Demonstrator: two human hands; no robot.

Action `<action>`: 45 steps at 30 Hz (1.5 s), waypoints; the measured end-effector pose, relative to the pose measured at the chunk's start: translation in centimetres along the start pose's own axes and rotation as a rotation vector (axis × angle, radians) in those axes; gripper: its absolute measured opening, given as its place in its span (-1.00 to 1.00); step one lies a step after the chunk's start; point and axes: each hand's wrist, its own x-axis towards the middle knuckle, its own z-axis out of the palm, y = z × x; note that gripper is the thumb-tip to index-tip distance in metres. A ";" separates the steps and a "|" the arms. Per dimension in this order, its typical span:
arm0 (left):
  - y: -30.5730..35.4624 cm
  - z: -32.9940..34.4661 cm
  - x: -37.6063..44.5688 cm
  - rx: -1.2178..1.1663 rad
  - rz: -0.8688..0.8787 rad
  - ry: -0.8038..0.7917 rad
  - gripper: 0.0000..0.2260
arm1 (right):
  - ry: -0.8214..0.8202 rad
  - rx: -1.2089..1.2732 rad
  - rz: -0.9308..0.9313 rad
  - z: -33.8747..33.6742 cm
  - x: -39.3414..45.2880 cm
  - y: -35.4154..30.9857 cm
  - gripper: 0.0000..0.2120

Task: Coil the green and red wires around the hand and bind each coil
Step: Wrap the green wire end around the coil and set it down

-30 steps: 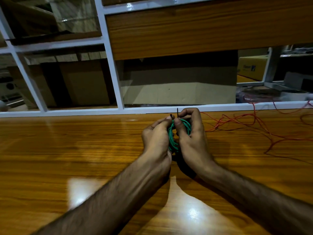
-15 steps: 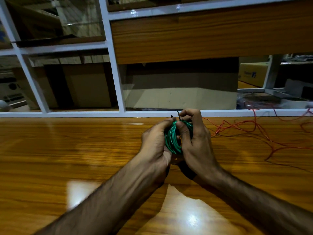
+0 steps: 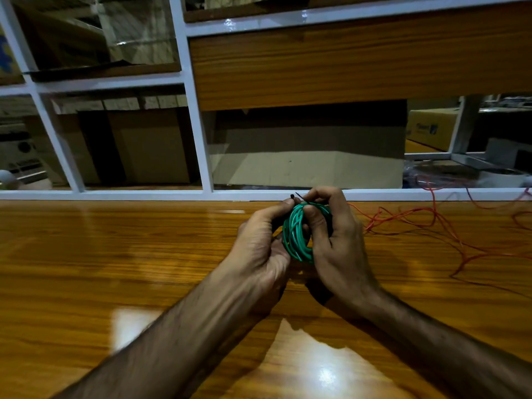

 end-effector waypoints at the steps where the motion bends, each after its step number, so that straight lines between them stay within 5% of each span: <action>1: 0.0 0.1 -0.1 0.002 0.004 0.003 -0.65 | -0.002 -0.001 -0.001 0.0 0.0 0.0 -0.91; 45: 0.2 0.1 -0.4 0.079 -0.002 0.014 -0.61 | -0.015 -0.074 -0.038 -0.3 -0.2 -0.1 -0.86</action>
